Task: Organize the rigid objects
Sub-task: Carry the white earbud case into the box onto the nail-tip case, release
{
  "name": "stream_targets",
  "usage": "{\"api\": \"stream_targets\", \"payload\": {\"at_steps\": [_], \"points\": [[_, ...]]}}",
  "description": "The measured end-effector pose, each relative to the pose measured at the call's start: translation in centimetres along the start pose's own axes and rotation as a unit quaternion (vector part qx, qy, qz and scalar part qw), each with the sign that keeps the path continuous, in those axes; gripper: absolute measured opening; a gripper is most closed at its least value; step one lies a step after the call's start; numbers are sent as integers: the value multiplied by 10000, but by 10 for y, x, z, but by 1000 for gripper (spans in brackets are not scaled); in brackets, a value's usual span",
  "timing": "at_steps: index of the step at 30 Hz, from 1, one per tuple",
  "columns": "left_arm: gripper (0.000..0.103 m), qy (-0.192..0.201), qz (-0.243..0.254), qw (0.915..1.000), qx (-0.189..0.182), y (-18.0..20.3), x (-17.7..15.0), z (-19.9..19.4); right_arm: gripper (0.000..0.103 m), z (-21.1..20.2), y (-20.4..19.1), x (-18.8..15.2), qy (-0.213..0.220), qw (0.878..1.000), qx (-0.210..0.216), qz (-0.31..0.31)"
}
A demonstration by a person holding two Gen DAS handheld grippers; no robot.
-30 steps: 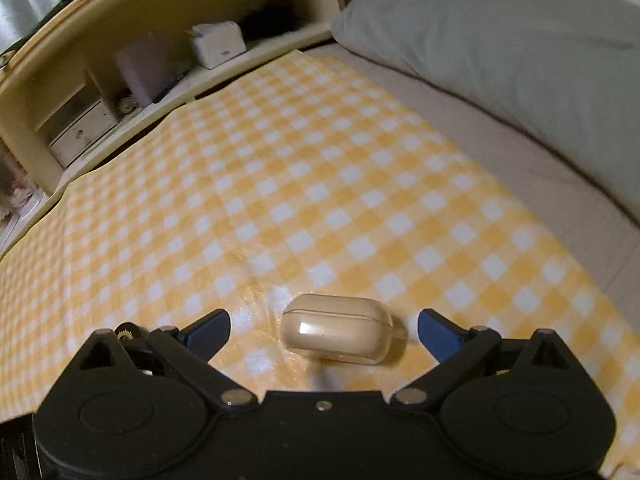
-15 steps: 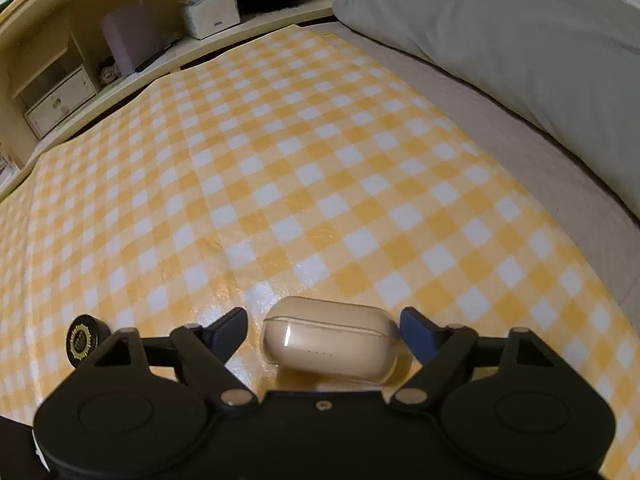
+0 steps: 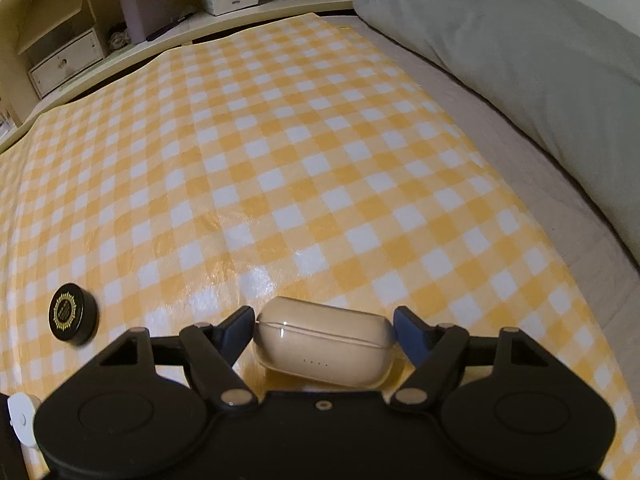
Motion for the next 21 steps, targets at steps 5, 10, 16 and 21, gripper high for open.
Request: {"api": "stream_targets", "payload": {"at_steps": [5,10,16,21], "points": [[3,0,2,10000,4,0,0,0,77,-23,-15,3,200,9989,396,-172],[3,0,6,10000,8,0,0,0,77,-52,-55,-4,305,9920,1089,-560],[3,0,5,10000,0,0,0,1,77,-86,-118,-31,243,9713,2113,-1068],[3,2,14,10000,9,0,1,1,77,-109,-176,-62,155,9434,2829,-1723]]}}
Point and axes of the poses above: each gripper's, at about its wrist camera, not at the fingertips, and z roughly the way its jaws point, y to its right, x to its top, the point moved 4 cm from there along z, roughly the way its jaws point, and after that the axes turned 9 degrees about x, right-handed, at the moved point
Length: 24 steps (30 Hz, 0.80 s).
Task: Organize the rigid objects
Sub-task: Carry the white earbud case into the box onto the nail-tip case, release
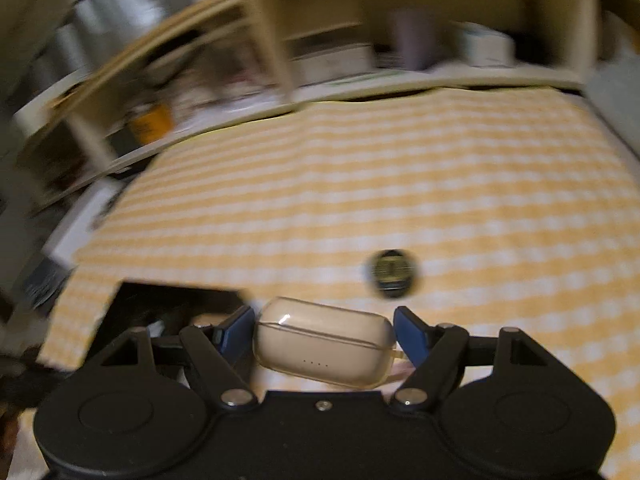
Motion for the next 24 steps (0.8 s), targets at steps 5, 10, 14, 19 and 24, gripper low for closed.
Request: {"api": "stream_targets", "payload": {"at_steps": [5,10,14,19,24], "points": [[3,2,-1,10000,-2,1,0,0,77,15,-56,-19,-345,9962,582,-554],[3,15,1,10000,-8,1,1,0,77,35,-100,-39,-613,9846,931,-1350],[3,18,2,10000,-9,2,1,0,77,52,-118,-49,-728,9731,1034,-1928],[3,19,2,10000,-10,2,1,0,77,74,-119,-56,-935,9632,1008,-2307],[3,15,0,10000,-11,2,1,0,77,84,-113,-63,-1090,9637,991,-2227]]}}
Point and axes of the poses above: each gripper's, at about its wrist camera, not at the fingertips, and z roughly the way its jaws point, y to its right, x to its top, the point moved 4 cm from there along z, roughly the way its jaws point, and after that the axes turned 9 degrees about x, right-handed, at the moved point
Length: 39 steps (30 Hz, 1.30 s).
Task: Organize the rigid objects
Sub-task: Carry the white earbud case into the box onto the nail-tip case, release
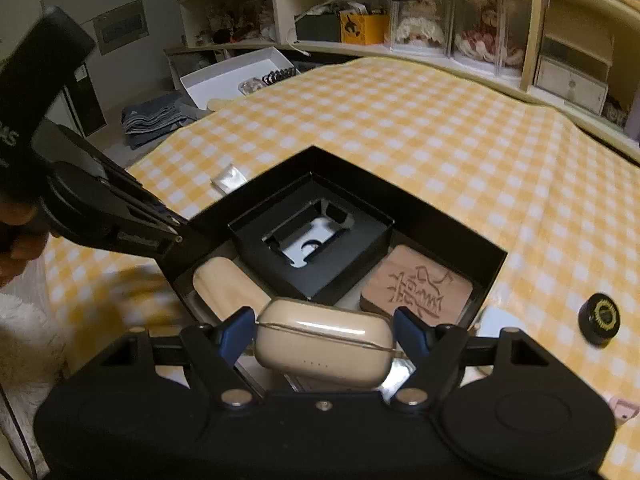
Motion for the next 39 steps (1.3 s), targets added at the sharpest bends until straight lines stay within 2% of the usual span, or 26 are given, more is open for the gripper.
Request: {"api": "stream_targets", "payload": {"at_steps": [2,4,25,32,39], "points": [[4,11,7,10000,11,0,0,0,78,-1,1,-1,-36,9999,84,117],[4,3,7,10000,10,0,0,0,86,-1,-1,-2,-78,9996,122,224],[4,0,3,10000,4,-1,0,0,86,-16,2,-4,-245,9931,91,1145],[4,0,4,10000,2,-1,1,0,86,-29,-3,0,-109,9918,155,1263],[4,-1,5,10000,3,-1,1,0,87,-57,-4,8,259,9901,270,1351]]}}
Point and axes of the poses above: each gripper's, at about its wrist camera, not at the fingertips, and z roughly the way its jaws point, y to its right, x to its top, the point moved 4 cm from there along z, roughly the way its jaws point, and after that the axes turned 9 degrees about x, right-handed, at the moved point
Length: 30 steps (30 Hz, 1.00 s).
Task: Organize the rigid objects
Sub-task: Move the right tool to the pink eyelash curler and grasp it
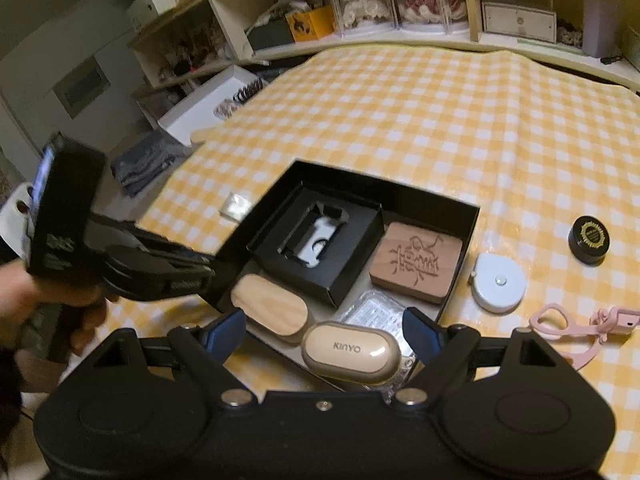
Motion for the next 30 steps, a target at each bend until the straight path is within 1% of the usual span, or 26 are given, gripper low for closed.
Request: {"api": "stream_targets", "payload": {"at_steps": [4,7,8,9,10,12,16,19,22,24,27,30], "points": [[4,-1,1,10000,1,-1,0,0,89,-25,6,10,373,9992,55,134],[4,-2,3,10000,2,-1,0,0,92,-46,17,17,718,9972,-26,219],[4,-1,2,10000,2,0,0,0,92,-53,22,19,836,9961,-80,263],[4,-1,3,10000,3,0,0,0,95,-60,29,21,975,9945,-158,335],[4,0,3,10000,2,0,0,0,101,-65,35,22,1089,9930,-221,400],[4,-3,1,10000,3,0,0,0,101,-77,51,24,1343,9888,-370,543],[4,-1,2,10000,2,0,0,0,103,-95,82,28,1674,9801,-773,735],[4,-3,2,10000,2,0,0,0,103,-101,106,27,1772,9731,-1181,879],[4,-2,0,10000,0,0,0,0,103,-104,129,25,1742,9677,-1544,969],[4,-3,0,10000,-1,0,0,0,103,-105,145,21,1721,9617,-1843,1072],[4,-1,4,10000,3,0,0,0,103,-104,167,15,1636,9560,-2090,1250],[4,-3,0,10000,0,0,0,0,103,-97,184,8,1467,9530,-2267,1374]]}}
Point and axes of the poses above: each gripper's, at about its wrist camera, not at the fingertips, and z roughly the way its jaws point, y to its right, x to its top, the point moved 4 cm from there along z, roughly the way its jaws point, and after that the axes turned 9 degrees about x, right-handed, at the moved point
